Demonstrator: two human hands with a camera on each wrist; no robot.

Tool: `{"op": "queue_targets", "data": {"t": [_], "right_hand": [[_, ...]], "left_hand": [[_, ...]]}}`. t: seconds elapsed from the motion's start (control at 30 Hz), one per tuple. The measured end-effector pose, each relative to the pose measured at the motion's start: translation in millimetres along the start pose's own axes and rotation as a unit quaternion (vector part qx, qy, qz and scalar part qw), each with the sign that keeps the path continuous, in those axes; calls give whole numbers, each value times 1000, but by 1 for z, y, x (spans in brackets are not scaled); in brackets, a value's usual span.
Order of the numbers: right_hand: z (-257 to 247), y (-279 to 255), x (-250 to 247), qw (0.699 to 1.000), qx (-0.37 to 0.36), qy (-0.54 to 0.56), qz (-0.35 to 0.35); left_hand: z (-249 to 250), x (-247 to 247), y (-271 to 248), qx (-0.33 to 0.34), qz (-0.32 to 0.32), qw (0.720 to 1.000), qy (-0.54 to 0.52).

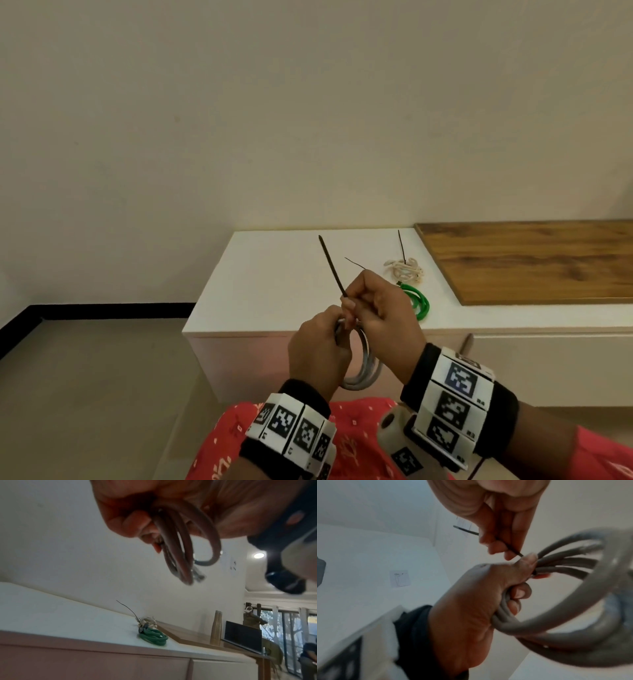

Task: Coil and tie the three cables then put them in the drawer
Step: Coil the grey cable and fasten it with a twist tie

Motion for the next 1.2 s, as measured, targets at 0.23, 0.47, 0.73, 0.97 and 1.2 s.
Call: {"op": "queue_targets", "data": {"t": [0.23, 0.47, 0.73, 0.97, 1.2], "right_hand": [[28, 10, -16, 962, 135, -219, -91], [38, 5, -13, 976, 182, -104, -58], [32, 3, -10, 950, 107, -288, -53], [40, 4, -11, 975, 185, -118, -26], [47, -7, -2, 942, 314, 120, 4]], "left_hand": [[-31, -13, 8, -75, 49, 995, -41], [-33, -14, 5, -91, 48, 989, -102], [-26, -20, 7, -80, 90, 989, -81], [-21, -21, 9, -66, 114, 988, -76], [-38, -14, 9, -132, 89, 966, -205]]}}
Point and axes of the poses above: each hand's wrist, its own y-axis towards the middle knuckle, its own x-axis out of the palm, z = x × y, the point moved 5 cm from there along y, towards the middle knuckle, and after that the axes turned 15 degrees about y, right-handed, at the moved point
